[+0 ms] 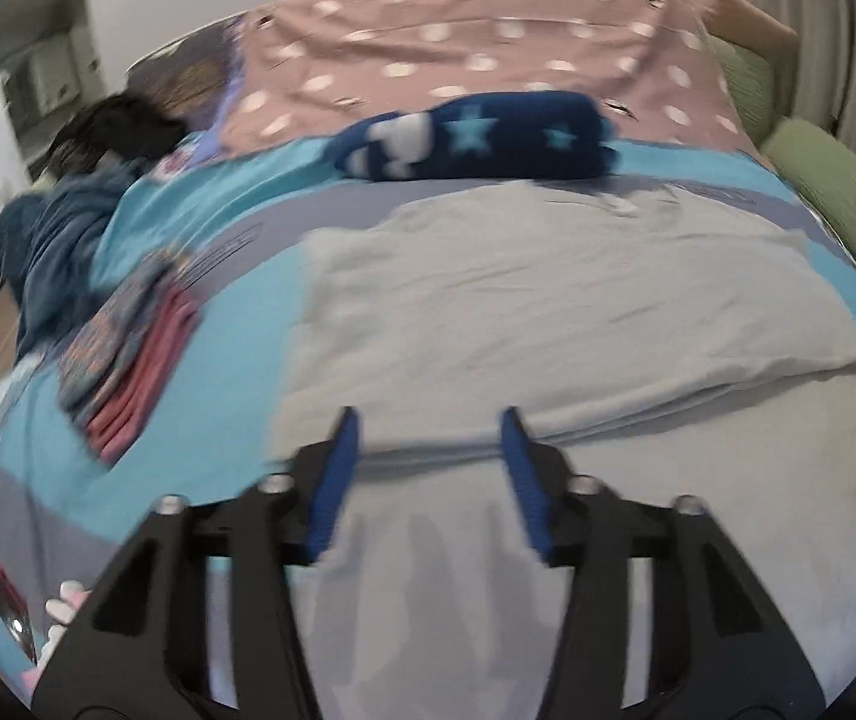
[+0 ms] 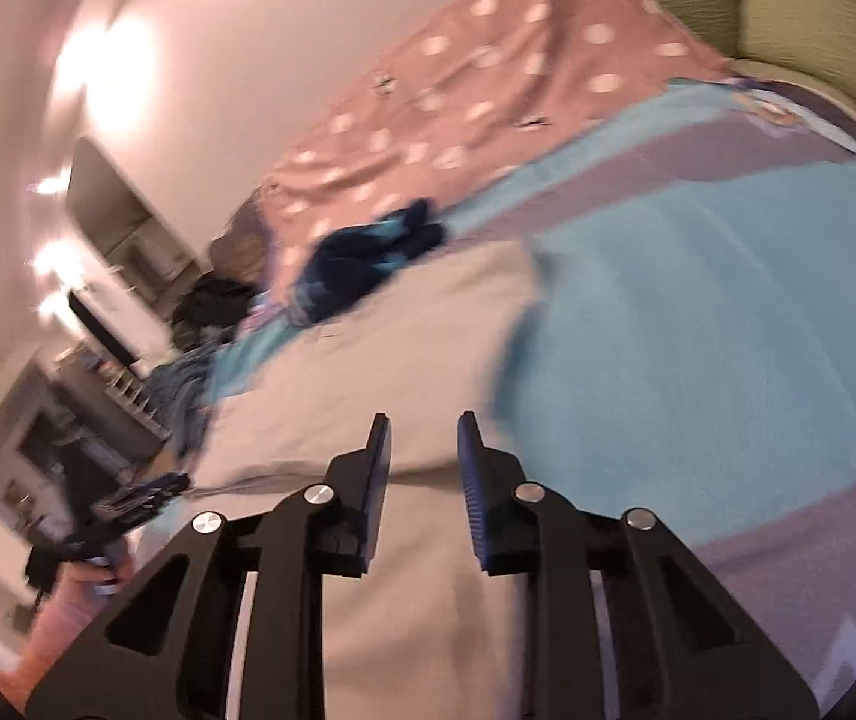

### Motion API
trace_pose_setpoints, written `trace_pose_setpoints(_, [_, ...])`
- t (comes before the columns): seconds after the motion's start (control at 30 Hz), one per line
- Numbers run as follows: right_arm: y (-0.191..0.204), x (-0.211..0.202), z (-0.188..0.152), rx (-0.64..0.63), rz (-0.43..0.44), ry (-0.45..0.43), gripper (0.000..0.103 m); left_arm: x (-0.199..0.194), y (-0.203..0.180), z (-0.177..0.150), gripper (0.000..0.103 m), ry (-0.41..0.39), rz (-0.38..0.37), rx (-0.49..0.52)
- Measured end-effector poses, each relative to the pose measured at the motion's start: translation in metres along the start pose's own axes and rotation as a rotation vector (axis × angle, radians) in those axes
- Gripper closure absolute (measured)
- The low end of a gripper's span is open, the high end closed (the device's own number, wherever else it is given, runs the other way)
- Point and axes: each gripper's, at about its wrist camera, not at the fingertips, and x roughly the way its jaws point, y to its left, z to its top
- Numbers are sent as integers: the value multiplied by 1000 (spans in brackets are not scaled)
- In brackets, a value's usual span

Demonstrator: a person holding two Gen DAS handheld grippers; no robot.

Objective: Fold small clothes

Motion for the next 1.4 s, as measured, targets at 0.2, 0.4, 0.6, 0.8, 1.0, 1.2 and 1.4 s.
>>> trace_pose_setpoints(0.2, [30,56,2,-93,-173,177,78,25,7,14,73,-18,-44,37])
trace_pose_setpoints(0.4, [15,64,-16,-180,-410,241,100,41,3,-5,69,3,4,144])
trace_pose_setpoints(0.6, [45,67,-1,-294,-459,208,96,19,3,4,64,-54,-94,127])
trace_pose_setpoints(0.8, [34,121,74,-147,-384,168,96,37,5,43,46,-104,-111,56])
trace_pose_setpoints(1.0, [-43,165,91,-41,-469,134,95,107,48,45,41,66,-196,-122])
trace_pose_setpoints(1.2, [-21,150,89,-84,-565,151,89,95,46,44,42,41,-163,-121])
trace_pose_setpoints(1.4, [8,52,30,-111,-401,173,57,3,56,-4,22,-57,-248,-83])
